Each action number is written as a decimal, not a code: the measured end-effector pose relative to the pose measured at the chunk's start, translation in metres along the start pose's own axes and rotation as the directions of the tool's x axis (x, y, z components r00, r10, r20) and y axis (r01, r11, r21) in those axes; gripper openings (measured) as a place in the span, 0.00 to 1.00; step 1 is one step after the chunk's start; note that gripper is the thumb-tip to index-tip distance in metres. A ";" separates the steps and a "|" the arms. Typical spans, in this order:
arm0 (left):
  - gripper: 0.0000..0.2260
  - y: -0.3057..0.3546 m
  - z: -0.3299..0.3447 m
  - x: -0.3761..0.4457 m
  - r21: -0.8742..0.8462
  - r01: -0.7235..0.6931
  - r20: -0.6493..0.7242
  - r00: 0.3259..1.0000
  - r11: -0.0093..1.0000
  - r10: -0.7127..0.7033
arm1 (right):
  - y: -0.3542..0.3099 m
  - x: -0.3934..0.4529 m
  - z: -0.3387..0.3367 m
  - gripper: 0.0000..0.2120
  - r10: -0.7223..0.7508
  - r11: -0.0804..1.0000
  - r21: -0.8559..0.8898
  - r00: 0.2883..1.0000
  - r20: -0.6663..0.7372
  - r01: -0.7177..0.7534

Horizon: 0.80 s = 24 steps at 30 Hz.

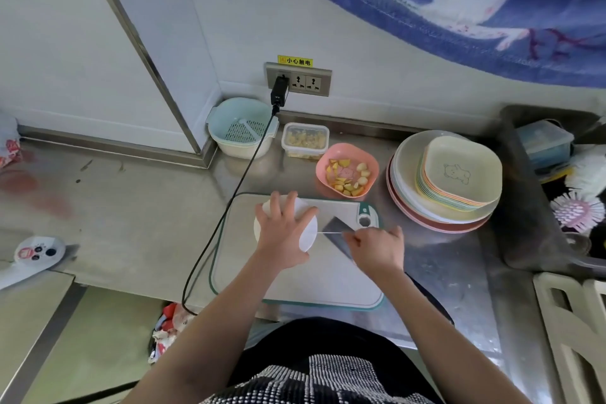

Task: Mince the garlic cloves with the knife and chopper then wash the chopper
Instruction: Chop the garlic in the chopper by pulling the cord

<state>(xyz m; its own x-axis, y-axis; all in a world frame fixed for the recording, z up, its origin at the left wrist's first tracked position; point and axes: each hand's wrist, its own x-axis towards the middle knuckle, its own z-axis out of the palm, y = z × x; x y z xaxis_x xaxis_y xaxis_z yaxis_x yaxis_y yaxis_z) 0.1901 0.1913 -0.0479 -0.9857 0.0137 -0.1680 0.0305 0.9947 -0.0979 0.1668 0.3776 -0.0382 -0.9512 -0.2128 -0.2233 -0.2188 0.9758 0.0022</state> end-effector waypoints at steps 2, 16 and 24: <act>0.39 -0.001 0.001 -0.003 -0.006 -0.009 -0.008 1.000 1.000 0.009 | 0.032 -0.001 0.005 0.24 0.159 0.987 -0.035 0.986 0.050 -0.157; 0.41 -0.004 -0.004 -0.001 -0.048 0.034 0.034 0.999 0.998 -0.033 | -0.007 -0.007 -0.001 0.27 0.013 1.000 0.011 0.999 0.049 -0.014; 0.40 -0.008 -0.002 -0.001 -0.076 0.001 0.022 1.000 0.997 0.001 | 0.112 -0.017 0.011 0.23 0.515 0.857 -0.075 0.853 0.090 -0.510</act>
<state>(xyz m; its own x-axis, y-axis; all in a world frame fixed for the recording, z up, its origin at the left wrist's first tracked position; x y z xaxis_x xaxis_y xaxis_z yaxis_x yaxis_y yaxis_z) 0.1907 0.1838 -0.0452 -0.9818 0.0121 -0.1896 0.0168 0.9996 -0.0231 0.1609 0.4916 -0.0446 -0.9042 0.3254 -0.2766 0.2809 0.9410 0.1885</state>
